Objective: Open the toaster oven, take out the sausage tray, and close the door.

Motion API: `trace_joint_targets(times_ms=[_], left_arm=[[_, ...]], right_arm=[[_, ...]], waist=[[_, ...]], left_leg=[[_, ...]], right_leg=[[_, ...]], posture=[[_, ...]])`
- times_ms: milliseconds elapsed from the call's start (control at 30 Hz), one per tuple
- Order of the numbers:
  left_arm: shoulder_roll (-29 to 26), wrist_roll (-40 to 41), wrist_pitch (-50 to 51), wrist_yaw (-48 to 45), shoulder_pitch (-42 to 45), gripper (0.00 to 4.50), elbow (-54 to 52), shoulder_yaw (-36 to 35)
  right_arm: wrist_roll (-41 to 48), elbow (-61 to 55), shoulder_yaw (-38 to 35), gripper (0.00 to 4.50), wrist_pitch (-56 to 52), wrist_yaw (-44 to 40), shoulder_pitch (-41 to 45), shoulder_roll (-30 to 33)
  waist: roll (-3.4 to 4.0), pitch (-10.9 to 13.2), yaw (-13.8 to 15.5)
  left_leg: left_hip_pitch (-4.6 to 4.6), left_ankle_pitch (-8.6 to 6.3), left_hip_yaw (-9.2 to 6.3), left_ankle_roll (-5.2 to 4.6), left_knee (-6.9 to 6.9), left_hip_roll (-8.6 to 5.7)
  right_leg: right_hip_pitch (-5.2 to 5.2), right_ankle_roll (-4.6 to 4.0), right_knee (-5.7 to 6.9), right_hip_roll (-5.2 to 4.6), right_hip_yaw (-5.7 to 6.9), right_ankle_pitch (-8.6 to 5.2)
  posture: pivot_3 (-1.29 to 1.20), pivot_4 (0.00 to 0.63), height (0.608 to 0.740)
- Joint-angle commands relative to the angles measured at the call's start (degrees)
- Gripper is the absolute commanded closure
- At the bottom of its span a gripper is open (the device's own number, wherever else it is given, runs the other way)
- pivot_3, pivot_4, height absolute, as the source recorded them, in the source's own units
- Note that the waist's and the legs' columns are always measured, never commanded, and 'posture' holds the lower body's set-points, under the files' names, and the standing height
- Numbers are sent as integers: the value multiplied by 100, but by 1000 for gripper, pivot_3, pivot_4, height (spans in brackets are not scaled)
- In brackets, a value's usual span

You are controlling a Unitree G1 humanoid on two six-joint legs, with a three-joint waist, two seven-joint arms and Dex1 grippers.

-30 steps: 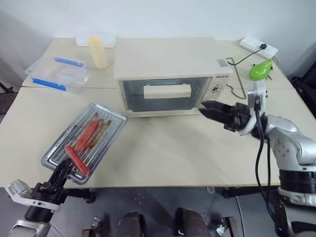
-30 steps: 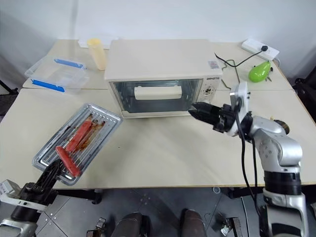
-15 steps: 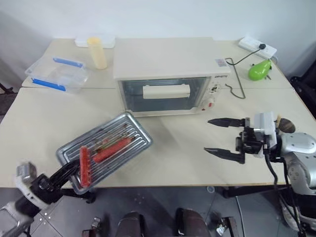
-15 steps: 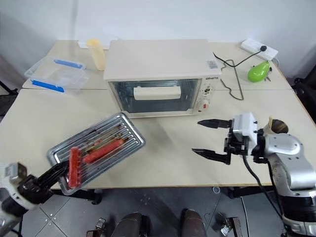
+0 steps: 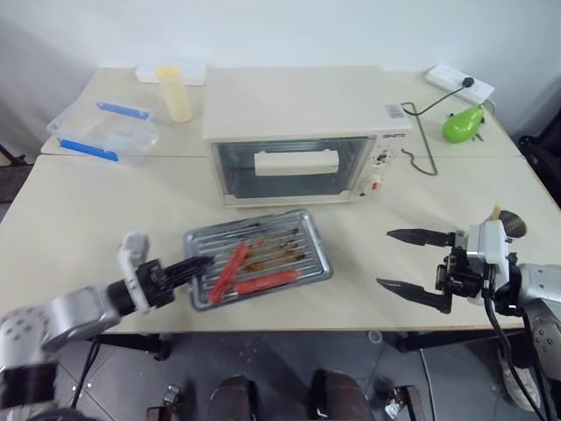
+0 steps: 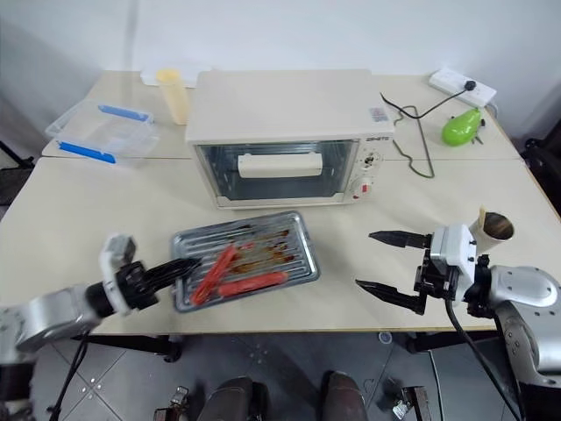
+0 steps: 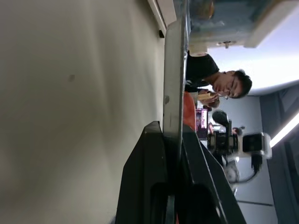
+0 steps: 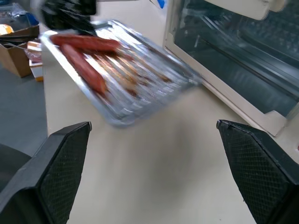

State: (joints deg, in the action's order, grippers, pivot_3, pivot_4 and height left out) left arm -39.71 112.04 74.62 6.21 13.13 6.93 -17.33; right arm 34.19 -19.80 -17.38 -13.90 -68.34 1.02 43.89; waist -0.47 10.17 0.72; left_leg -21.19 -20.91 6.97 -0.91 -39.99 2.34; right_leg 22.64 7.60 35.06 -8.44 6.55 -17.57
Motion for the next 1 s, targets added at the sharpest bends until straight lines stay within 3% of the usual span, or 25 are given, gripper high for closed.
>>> trace_joint_targets(times_ms=[33, 200, 467, 500, 733, 833, 933, 1000], left_arm=[[243, 96, 30, 562, 436, 4500, 376, 215], [590, 96, 148, 1098, 1068, 4500, 774, 684], [659, 96, 347, 1383, 1500, 4500, 963, 1108], [648, 96, 356, 1330, 1520, 3873, 914, 1126], [411, 96, 288, 997, 1333, 1897, 240, 896], [-317, 84, 98, 1068, 779, 958, -581, 651], [-1098, -641, 243, 512, 136, 79, -1217, 376], [-1428, -1342, 147, -165, -128, 13, -1533, 233]], right_arm=[[147, -314, -234, 7, -14, 137, -148, 76], [132, -519, -221, 7, 16, 313, -334, 23], [135, -635, -211, 7, 52, 482, -486, 8], [130, -636, -197, 0, 58, 493, -485, 7], [76, -578, -153, 0, 156, 462, -515, 17], [63, -465, -155, 0, 175, 370, -532, 58], [16, -252, -64, 0, 178, 176, -519, 134], [-29, -96, 8, 0, 256, 47, -448, 161]], waist=[[0, 0, 0], [0, 0, 56], [-1, 0, 77], [-1, 0, 75], [-3, 1, 66], [-2, 1, 32], [1, 2, -37], [6, 6, -41]], left_leg=[[3, 0, 2, 0, 1, -4], [2, 1, 1, -1, 0, -8], [2, 6, -5, -5, -5, -19], [2, 6, -6, -4, -5, -19], [2, 7, -6, -3, -5, -18], [2, 7, -7, -2, 1, -17], [7, 6, -6, 4, 9, -10], [7, 6, 0, 3, 10, -12]], right_leg=[[0, 2, 1, -1, -4, 1], [-1, 10, 0, -1, -5, 5], [-8, 16, -4, -3, -13, 8], [-8, 16, -3, -2, -12, 8], [-8, 16, -4, -2, -12, 8], [-5, 16, -6, -2, -11, 8], [-3, 16, -5, 3, -12, 8], [-3, 15, -10, 3, -12, 7]], posture=[[0, 150, 740], [0, 150, 740], [0, 150, 740], [0, 150, 740], [0, 150, 740], [0, 150, 740], [0, 150, 740], [0, 150, 740]])
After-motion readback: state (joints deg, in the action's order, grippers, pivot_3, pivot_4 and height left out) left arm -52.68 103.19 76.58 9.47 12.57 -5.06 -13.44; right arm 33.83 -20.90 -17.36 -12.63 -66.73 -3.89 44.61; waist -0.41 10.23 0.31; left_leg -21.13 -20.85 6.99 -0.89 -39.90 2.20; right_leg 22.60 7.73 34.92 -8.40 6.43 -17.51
